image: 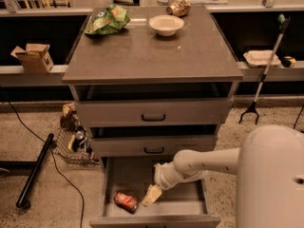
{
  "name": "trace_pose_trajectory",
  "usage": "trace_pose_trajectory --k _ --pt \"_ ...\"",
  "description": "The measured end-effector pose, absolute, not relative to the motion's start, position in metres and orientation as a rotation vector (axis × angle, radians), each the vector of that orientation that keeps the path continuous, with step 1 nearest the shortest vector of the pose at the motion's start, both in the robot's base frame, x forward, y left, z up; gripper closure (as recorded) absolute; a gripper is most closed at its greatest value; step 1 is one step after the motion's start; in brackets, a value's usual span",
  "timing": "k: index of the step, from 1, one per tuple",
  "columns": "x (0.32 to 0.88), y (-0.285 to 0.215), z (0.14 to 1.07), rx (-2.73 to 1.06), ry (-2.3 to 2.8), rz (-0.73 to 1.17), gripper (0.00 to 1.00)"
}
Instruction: Pick coke can from bottom drawer and place on counter
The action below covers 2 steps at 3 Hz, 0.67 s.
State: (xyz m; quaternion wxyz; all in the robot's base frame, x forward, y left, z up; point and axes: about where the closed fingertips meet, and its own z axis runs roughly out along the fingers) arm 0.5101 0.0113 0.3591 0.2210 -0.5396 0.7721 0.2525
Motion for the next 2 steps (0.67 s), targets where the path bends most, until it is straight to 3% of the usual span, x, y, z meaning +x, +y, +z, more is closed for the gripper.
trace_pose_trajectory --k 1,2 --pt "0.5253 0.0345 0.2879 -1.42 2.219 0.658 0.0" --pt "0.5253 0.0345 0.2879 -1.42 2.219 0.658 0.0"
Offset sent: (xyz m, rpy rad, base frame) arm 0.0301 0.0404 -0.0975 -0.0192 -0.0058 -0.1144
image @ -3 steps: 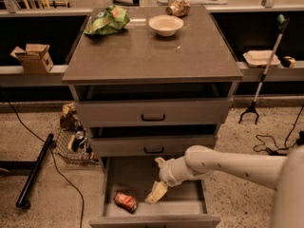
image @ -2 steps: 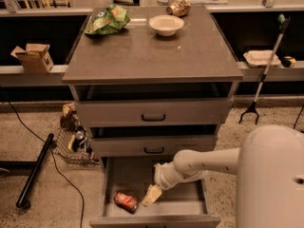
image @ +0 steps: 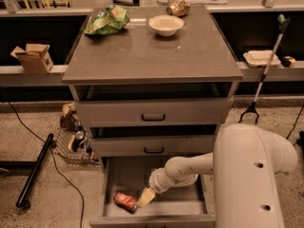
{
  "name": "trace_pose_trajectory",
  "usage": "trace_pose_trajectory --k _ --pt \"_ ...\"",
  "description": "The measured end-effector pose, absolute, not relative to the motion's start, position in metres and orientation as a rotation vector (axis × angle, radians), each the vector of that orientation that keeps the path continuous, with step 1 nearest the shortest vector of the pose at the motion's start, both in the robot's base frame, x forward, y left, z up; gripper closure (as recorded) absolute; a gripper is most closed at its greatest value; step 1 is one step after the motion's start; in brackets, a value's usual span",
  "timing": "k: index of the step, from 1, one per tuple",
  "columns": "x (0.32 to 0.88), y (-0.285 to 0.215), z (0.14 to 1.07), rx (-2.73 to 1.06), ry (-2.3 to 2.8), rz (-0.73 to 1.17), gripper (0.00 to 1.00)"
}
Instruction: Pick coke can from bottom drawer and place on counter
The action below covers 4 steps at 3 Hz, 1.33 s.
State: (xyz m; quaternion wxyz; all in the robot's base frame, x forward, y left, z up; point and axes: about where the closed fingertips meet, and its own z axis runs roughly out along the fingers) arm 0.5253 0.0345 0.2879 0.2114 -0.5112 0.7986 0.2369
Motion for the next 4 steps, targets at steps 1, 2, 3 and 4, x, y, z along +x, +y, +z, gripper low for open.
trace_pose_trajectory --k 1,2,3,4 --pt "0.528 0.041 0.277 -1.42 2.248 0.617 0.0" --pt "0.534 0.055 0.251 -1.411 2.294 0.549 0.0" --pt "0.537 0.069 0.228 -1.406 2.298 0.527 0.0" --pt "0.54 0.082 0.207 -1.415 2.28 0.547 0.0"
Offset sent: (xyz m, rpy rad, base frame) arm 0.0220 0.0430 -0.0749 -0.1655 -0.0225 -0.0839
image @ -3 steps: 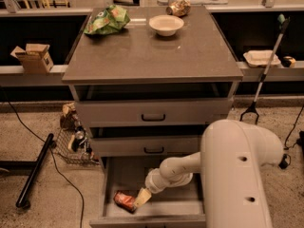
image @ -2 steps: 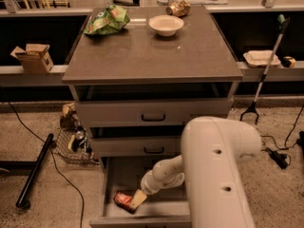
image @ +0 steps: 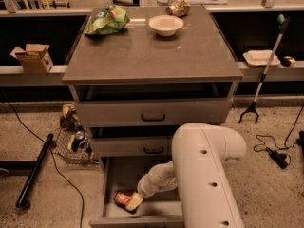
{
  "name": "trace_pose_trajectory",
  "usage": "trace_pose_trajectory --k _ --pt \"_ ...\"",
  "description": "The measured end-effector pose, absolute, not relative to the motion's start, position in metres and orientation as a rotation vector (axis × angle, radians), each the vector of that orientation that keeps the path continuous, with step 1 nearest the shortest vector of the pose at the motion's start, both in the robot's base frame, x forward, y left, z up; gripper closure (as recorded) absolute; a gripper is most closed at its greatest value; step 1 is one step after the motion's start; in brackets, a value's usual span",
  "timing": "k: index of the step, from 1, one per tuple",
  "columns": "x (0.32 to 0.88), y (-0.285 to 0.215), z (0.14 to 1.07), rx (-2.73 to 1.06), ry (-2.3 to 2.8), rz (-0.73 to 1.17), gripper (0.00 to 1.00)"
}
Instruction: Pick coke can from bottom drawer and place on counter
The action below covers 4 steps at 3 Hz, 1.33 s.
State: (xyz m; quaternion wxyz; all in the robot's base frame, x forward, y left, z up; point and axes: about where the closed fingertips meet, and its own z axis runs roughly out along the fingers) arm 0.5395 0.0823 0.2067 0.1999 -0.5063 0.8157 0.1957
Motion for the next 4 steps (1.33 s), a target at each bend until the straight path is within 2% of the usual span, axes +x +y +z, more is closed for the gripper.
trace_pose_trajectory --k 4 --pt "0.556 0.103 0.141 -1.407 2.155 0.654 0.0"
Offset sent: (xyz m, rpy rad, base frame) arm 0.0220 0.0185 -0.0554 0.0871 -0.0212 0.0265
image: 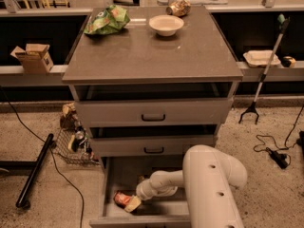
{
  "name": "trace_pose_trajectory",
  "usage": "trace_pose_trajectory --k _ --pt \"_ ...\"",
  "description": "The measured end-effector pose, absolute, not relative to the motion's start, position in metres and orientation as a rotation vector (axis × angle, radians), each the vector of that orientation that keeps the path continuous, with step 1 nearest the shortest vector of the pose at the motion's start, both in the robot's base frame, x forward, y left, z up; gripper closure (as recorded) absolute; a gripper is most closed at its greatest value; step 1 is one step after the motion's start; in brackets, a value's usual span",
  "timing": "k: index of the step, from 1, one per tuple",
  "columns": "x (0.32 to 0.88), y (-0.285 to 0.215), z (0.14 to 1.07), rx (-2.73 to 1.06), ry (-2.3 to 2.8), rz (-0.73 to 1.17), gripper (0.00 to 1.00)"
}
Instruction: Pick coke can from bottom drawer and place on counter
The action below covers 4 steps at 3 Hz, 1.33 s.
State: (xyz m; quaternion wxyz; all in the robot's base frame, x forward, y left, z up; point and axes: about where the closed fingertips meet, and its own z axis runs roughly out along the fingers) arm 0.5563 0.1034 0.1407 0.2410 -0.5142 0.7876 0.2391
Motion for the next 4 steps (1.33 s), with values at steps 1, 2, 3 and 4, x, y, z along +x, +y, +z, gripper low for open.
trace_pose_trajectory --k 1,2,3,4 --pt "0.556 0.105 0.128 -1.401 2.146 0.664 0.0" --pt "0.555 0.108 0.117 -1.4 2.151 0.667 0.0" --pt "0.554 0.112 0.109 -1.4 2.154 0.673 0.16" --pt "0.554 0.112 0.112 -1.4 2.155 0.673 0.38"
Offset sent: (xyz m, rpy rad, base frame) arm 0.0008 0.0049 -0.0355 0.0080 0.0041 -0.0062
